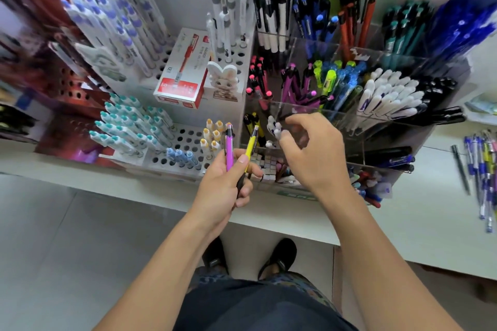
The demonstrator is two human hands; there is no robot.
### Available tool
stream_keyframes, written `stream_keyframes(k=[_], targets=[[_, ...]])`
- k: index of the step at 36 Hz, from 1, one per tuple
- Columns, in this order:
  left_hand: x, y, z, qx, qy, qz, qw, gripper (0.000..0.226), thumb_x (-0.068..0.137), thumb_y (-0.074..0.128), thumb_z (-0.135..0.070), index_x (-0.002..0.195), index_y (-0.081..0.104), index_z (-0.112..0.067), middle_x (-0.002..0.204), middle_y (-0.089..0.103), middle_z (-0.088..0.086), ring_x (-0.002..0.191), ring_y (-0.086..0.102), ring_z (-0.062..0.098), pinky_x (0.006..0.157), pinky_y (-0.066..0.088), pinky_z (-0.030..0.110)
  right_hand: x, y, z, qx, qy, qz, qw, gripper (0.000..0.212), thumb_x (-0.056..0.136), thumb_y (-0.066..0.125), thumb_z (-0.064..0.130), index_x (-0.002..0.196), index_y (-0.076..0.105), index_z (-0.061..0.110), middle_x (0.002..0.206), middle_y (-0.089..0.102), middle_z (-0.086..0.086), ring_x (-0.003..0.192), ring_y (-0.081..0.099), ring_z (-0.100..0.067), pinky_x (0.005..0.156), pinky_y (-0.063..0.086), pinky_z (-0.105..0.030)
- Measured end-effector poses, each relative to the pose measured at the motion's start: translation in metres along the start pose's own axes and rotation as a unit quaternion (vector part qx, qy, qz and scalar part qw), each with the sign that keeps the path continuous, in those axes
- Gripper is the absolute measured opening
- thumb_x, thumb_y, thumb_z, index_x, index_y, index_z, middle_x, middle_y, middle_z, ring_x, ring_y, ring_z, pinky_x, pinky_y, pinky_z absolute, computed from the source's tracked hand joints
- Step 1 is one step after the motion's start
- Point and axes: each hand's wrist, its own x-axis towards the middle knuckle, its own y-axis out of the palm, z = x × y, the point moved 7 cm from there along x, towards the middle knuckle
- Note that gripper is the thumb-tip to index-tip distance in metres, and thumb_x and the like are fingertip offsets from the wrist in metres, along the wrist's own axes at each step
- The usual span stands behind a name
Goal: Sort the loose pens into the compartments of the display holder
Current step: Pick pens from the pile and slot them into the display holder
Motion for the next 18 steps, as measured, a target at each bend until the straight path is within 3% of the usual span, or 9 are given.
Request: stream_keyframes(k=[3,5,7,9,13,16,18], targets=[[-0.002,0.005,-0.003,0.005,0.006,0.029,1.0,0.01,0.107,0.046,-0.016,0.113,0.052,-0.013,0.076,0.066,0.002,0.048,0.038,0.01,0.04,0.026,0.019,-0.002,0.01,0.012,0.106,0.041,0.084,0.99,0.022,0.091,0.073,0.038,0.095,0.077,0.017,0.073,0.068,0.002,0.061,0.061,-0.012,0.064,0.053,-0.033],[-0.004,0.009,-0.004,0.009,0.007,0.042,0.999,0.012,0.107,0.045,-0.017,0.115,0.053,-0.013,0.078,0.067,0.003,0.048,0.04,0.011,0.041,0.027,0.02,-0.003,0.019,0.014,0.164,0.069,0.119,0.977,0.022,0.093,0.073,0.031,0.086,0.075,0.01,0.067,0.067,-0.005,0.055,0.058,-0.013,0.058,0.052,-0.034],[-0.004,0.007,-0.004,0.017,0.006,0.028,0.999,0.014,0.107,0.044,-0.022,0.114,0.055,-0.016,0.084,0.07,0.006,0.05,0.047,0.011,0.041,0.031,0.019,-0.002,0.019,0.016,0.259,0.094,0.104,0.956,0.015,0.096,0.069,0.016,0.088,0.074,0.005,0.065,0.065,-0.003,0.055,0.057,-0.009,0.055,0.05,-0.029],[-0.004,-0.001,-0.003,0.047,0.004,-0.006,0.999,0.015,0.108,0.043,-0.027,0.112,0.055,-0.019,0.085,0.072,0.006,0.049,0.049,0.012,0.039,0.033,0.02,0.004,0.002,0.017,0.32,0.088,0.029,0.943,0.011,0.099,0.064,0.009,0.097,0.074,0.006,0.074,0.069,-0.004,0.062,0.062,-0.01,0.057,0.053,-0.024],[-0.004,-0.017,0.001,0.103,-0.003,-0.045,0.994,0.026,0.109,0.04,-0.032,0.108,0.057,-0.014,0.064,0.048,-0.001,0.042,0.027,0.009,0.037,0.02,0.019,0.013,-0.031,0.024,0.241,-0.019,-0.112,0.964,0.012,0.099,0.064,0.01,0.106,0.073,0.01,0.086,0.069,0.007,0.074,0.066,-0.006,0.069,0.057,-0.024],[-0.004,-0.018,0.003,0.04,-0.018,-0.037,0.998,0.031,0.109,0.032,-0.034,0.099,0.051,-0.012,0.061,0.037,-0.002,0.041,0.02,0.009,0.039,0.014,0.017,0.013,-0.017,0.032,0.155,-0.077,-0.099,0.98,0.017,0.097,0.068,0.01,0.113,0.072,0.011,0.087,0.069,0.009,0.078,0.066,-0.003,0.071,0.054,-0.017],[-0.005,-0.013,0.001,0.001,-0.023,-0.018,1.0,0.03,0.109,0.027,-0.031,0.094,0.045,-0.013,0.061,0.036,-0.001,0.04,0.019,0.009,0.039,0.011,0.017,0.013,0.004,0.031,0.115,-0.082,-0.056,0.988,0.023,0.095,0.07,0.011,0.118,0.07,0.015,0.089,0.071,0.003,0.079,0.068,-0.01,0.074,0.057,-0.026]])
